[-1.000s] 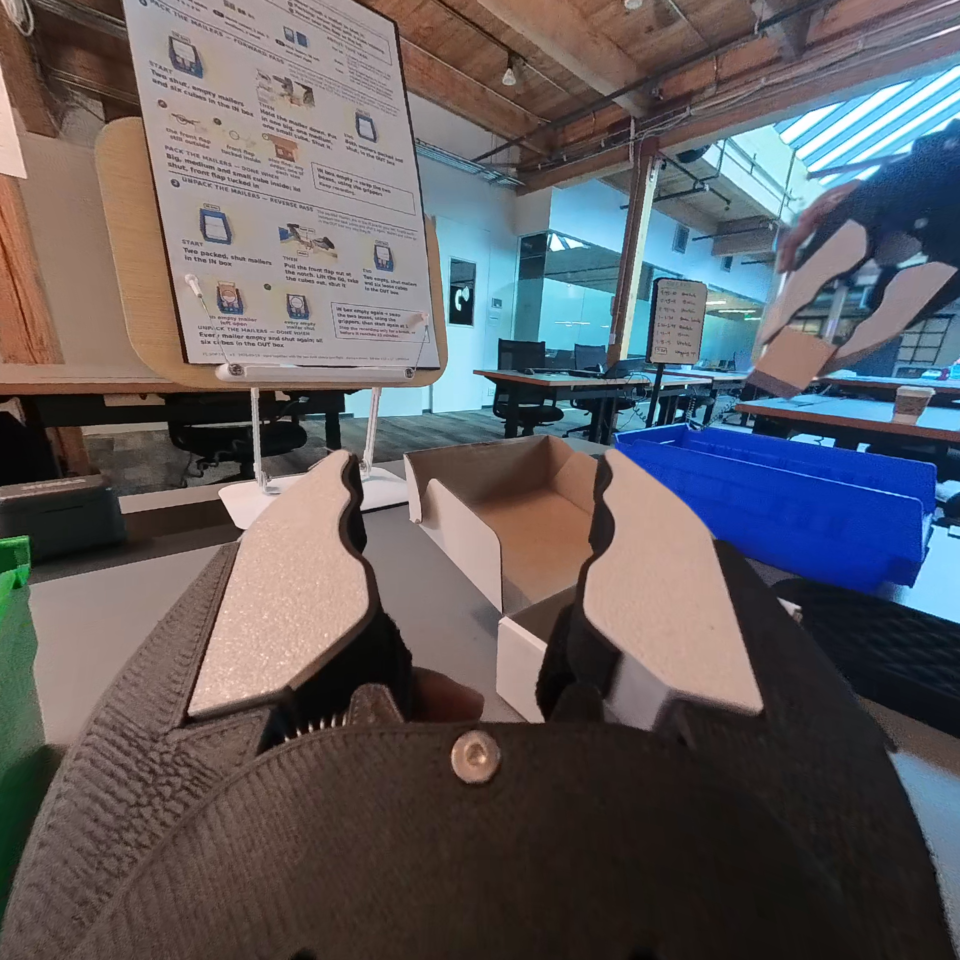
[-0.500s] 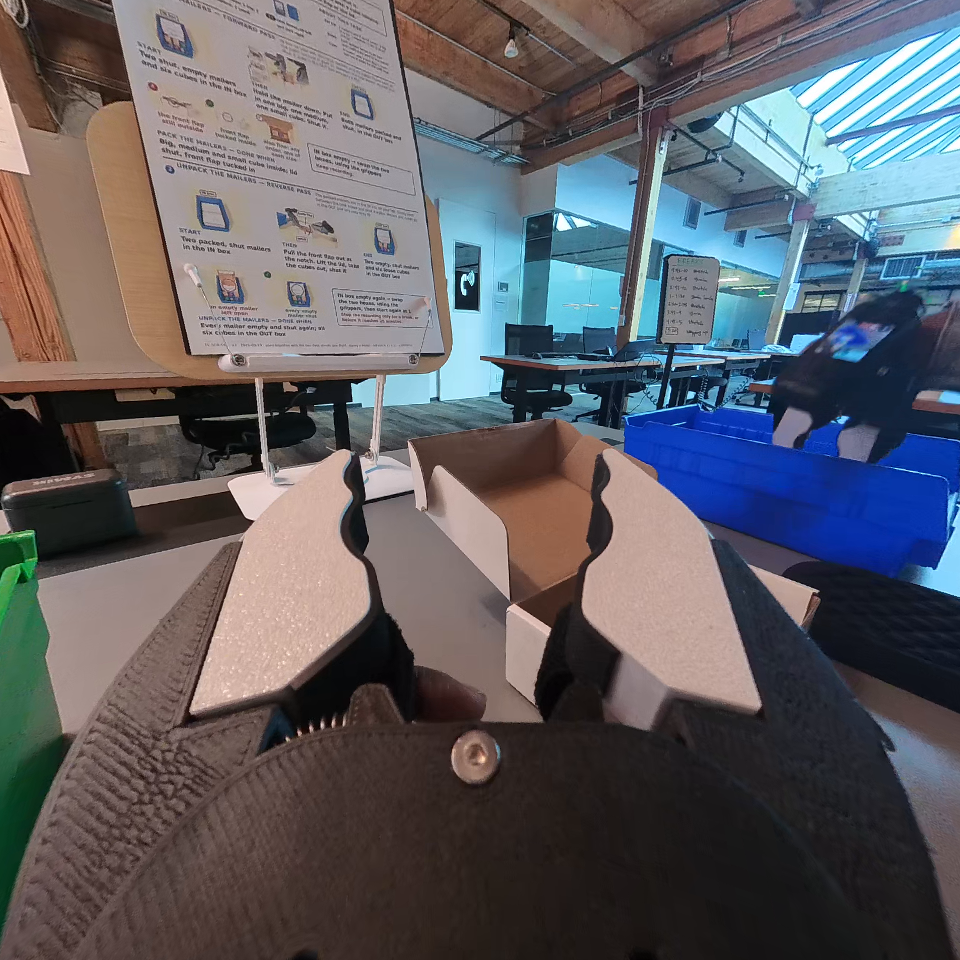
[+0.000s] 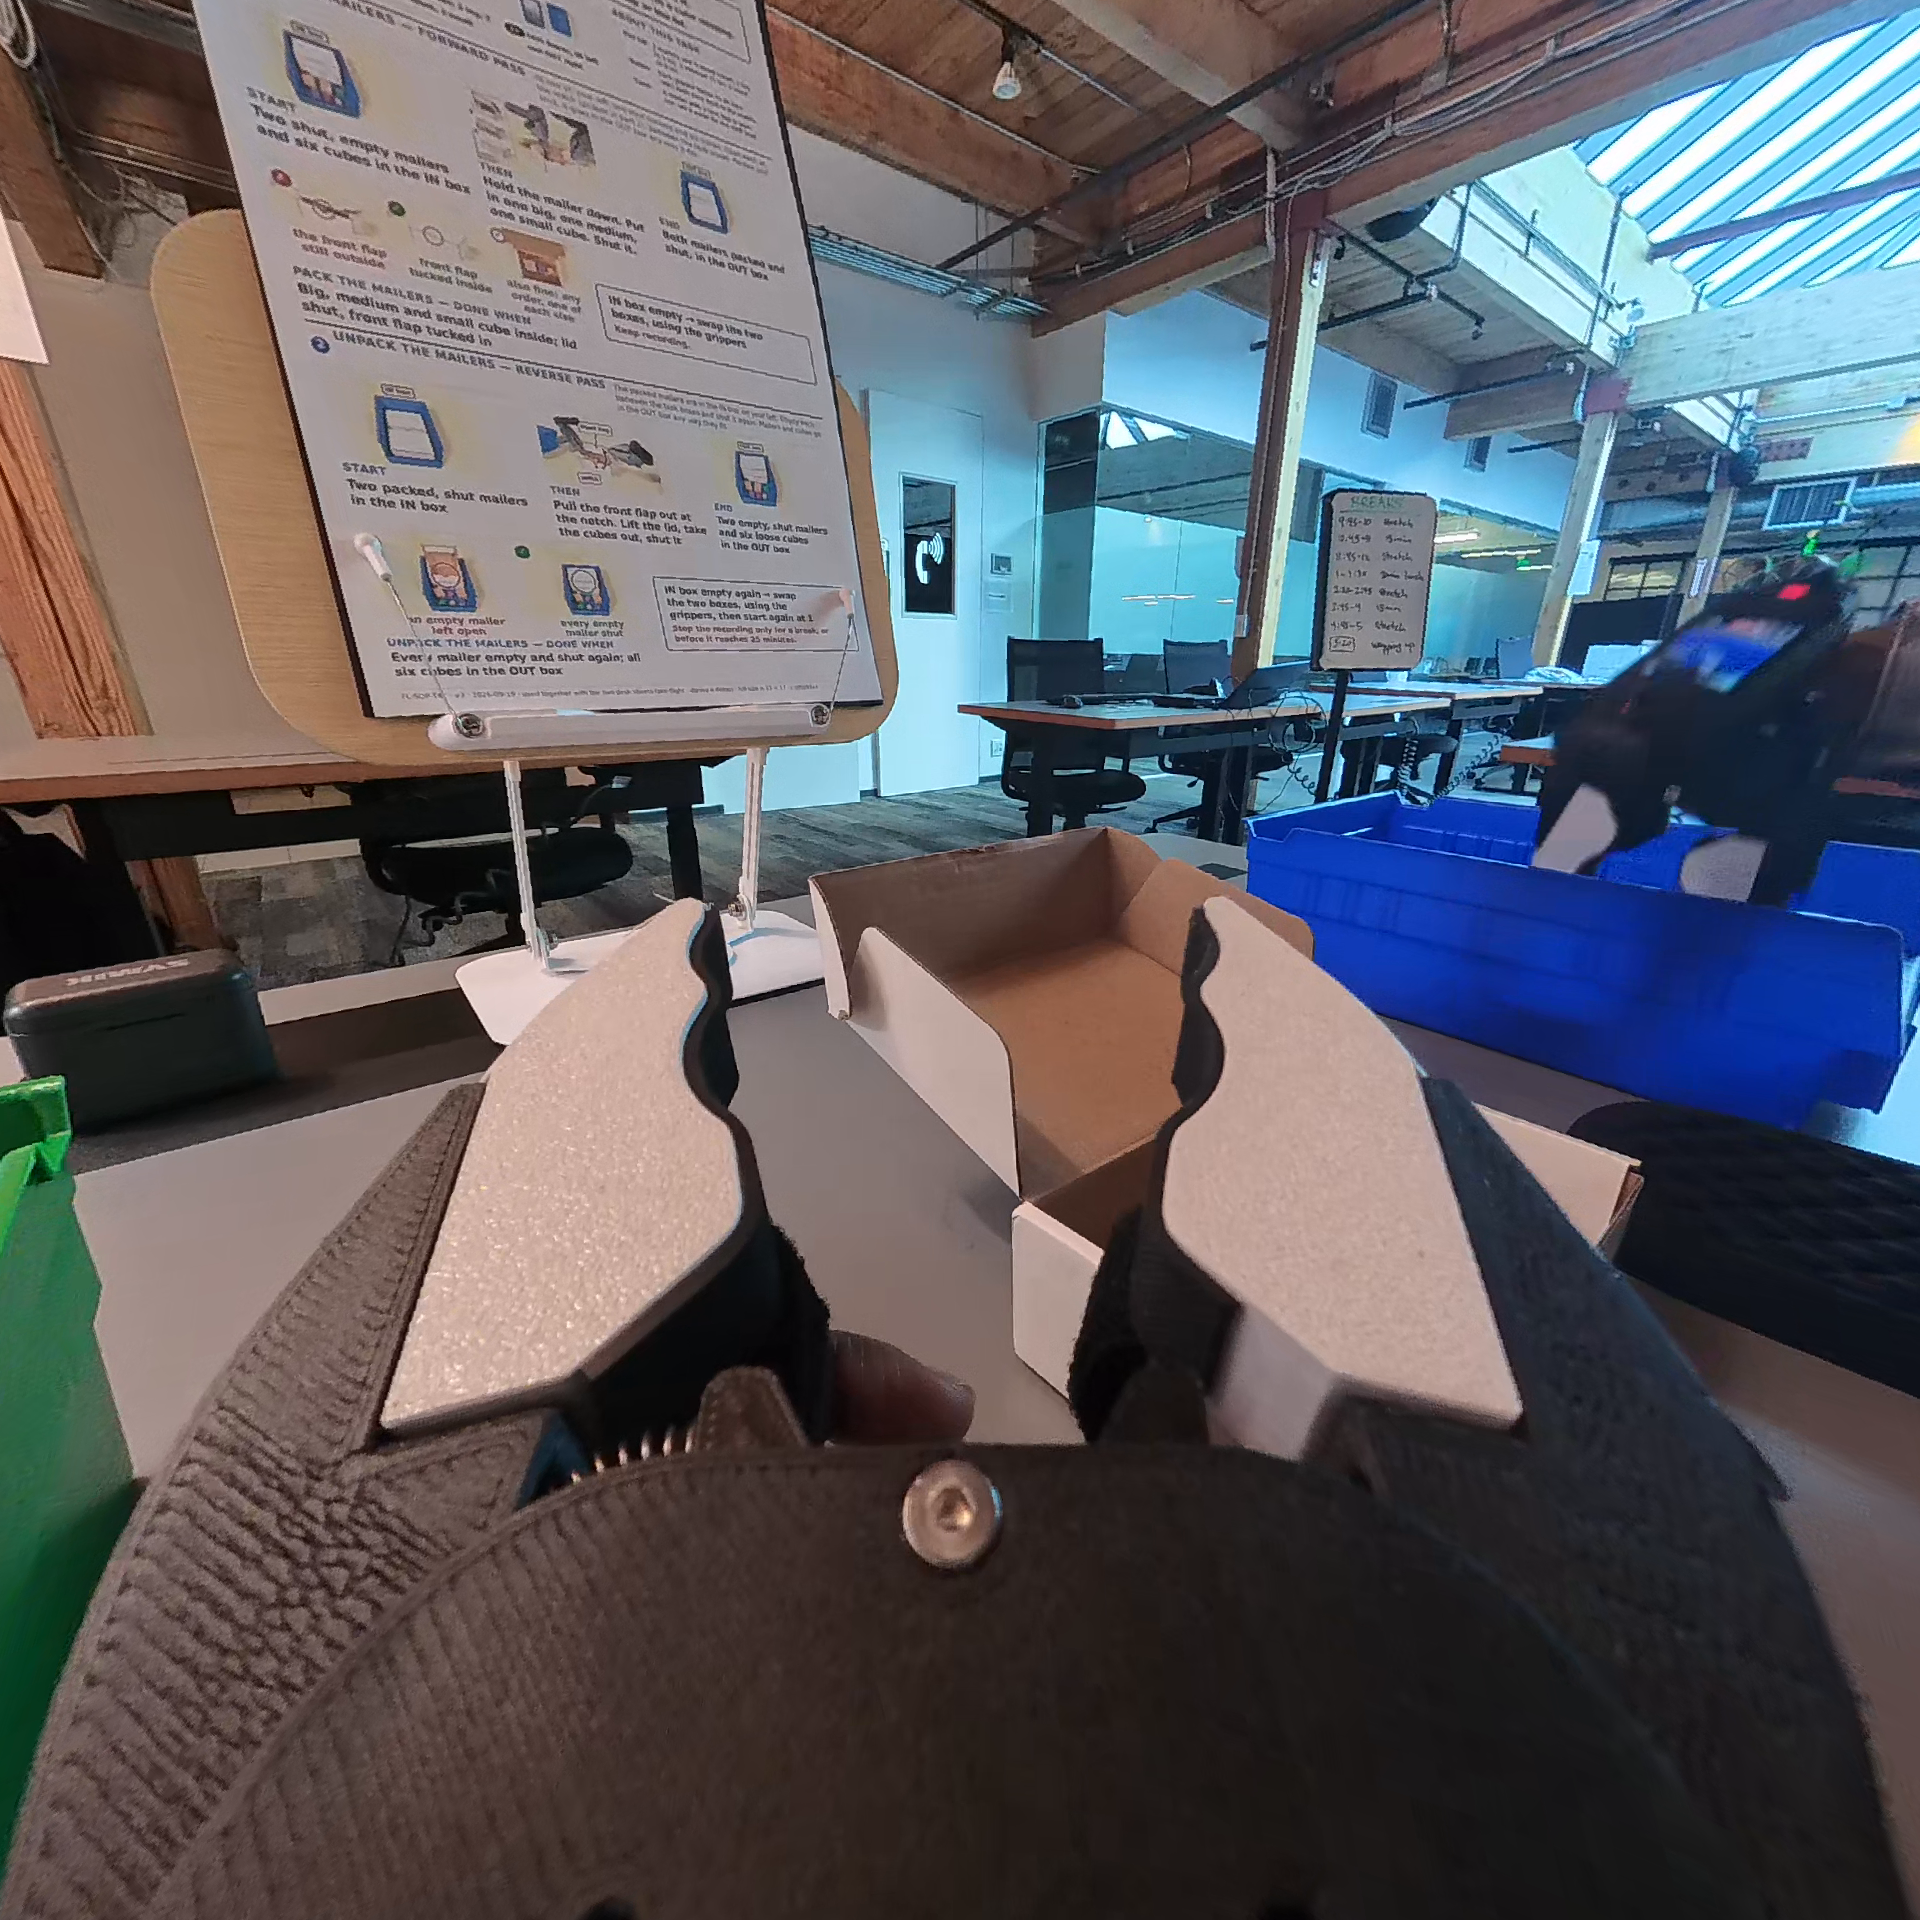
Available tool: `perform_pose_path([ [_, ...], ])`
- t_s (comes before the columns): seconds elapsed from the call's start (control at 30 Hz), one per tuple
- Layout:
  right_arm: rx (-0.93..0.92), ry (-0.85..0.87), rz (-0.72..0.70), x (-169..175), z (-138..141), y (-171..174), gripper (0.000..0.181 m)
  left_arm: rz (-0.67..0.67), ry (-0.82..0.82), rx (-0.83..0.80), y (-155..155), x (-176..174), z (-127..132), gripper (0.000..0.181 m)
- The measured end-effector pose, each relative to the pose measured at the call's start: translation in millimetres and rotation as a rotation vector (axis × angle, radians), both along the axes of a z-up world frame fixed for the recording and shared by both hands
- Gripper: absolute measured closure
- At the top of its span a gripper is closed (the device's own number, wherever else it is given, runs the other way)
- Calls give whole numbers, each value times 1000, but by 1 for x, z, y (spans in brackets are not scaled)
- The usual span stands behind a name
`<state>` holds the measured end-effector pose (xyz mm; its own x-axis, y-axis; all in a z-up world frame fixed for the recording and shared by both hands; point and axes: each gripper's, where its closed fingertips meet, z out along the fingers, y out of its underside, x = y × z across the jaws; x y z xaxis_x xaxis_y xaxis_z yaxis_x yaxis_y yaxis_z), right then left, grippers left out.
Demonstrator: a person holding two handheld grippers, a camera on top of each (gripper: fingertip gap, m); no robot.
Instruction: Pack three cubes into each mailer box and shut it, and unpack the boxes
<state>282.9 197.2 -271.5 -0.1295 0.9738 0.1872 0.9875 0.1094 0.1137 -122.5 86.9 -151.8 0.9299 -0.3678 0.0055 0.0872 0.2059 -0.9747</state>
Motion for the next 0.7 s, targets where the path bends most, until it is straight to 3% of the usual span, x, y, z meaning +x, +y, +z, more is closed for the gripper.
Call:
perform_pose_path([
  [0.1,81,148,-20,-8,32,6,116,0,5,-1,0,1,-1,98],
  [0.2,181,461,-39,-39,85,5,100,-1,10,-4,1,1,-1,98],
  [0.3,279,911,2,-87,157,-8,105,-1,18,-3,0,2,-2,98],
  [0.4,173,1249,93,-131,203,-52,122,-3,25,-7,1,3,-3,99],
  [0.47,35,1278,134,-157,199,-81,126,-2,31,-9,1,4,-3,99],
  [0.53,-47,1198,143,-184,175,-97,128,-2,38,-11,1,4,-3,99],
  [0.7,-126,837,128,-244,76,-106,135,-3,82,-27,1,8,-8,101],
])
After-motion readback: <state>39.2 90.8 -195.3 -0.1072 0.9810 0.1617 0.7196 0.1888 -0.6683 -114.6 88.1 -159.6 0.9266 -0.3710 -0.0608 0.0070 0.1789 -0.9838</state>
